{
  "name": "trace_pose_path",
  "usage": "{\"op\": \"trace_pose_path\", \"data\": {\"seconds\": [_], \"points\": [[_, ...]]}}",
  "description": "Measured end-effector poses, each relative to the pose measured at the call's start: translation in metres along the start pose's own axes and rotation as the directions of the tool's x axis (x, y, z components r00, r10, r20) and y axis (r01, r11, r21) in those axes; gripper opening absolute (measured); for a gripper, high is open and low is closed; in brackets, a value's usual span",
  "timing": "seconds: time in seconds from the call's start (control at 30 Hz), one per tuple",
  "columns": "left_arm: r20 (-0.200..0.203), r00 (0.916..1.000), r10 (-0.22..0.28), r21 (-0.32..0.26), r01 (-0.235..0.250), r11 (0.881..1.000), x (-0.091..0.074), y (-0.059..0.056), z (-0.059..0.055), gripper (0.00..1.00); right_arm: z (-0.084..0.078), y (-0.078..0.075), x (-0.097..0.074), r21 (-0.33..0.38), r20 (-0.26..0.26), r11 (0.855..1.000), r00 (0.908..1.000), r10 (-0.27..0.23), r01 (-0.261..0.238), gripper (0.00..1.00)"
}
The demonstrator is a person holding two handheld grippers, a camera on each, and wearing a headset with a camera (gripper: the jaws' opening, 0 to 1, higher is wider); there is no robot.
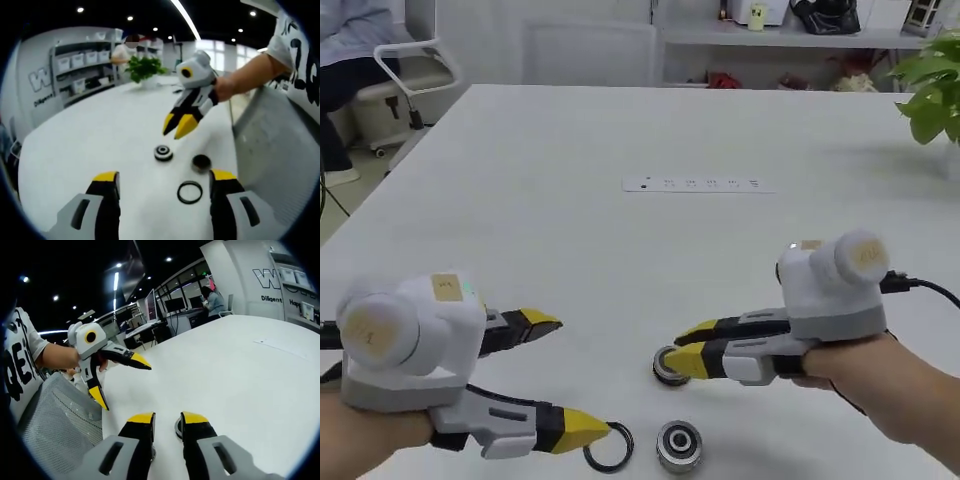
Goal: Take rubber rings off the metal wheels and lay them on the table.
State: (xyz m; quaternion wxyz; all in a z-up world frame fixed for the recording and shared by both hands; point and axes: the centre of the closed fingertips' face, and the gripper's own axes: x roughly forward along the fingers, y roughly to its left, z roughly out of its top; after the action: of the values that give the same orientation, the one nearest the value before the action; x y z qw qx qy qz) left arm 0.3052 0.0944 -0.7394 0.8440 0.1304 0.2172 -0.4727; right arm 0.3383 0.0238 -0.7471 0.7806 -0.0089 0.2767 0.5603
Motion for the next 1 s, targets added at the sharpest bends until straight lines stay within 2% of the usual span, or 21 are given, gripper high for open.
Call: {"op": "trace_pose_path", "data": {"seconds": [0.33,0.5,0.77,1.0], "points": [[0.008,1.0,-0.004,-0.007,0.004,1.0,0.012,0.009,0.01,0.68,-0.001,-0.014,-0.007,-0.006,0.004,0.999,0.9993,-0.037,0.037,0.2],[0.01,0.9999,-0.006,-0.02,0.006,1.0,0.019,0.012,0.012,0.65,-0.007,-0.019,-0.008,-0.026,-0.014,0.998,0.9986,-0.051,0.051,0.21],[-0.008,0.9996,-0.026,-0.018,0.026,1.0,0.033,0.013,0.008,0.61,-0.02,-0.03,-0.009,-0.053,-0.045,0.996,0.9961,-0.075,0.073,0.23],[-0.016,0.9989,-0.045,-0.014,0.045,0.999,0.043,0.011,0.006,0.57,-0.033,-0.03,-0.005,-0.072,-0.077,0.995,0.9941,-0.076,0.07,0.24]]}}
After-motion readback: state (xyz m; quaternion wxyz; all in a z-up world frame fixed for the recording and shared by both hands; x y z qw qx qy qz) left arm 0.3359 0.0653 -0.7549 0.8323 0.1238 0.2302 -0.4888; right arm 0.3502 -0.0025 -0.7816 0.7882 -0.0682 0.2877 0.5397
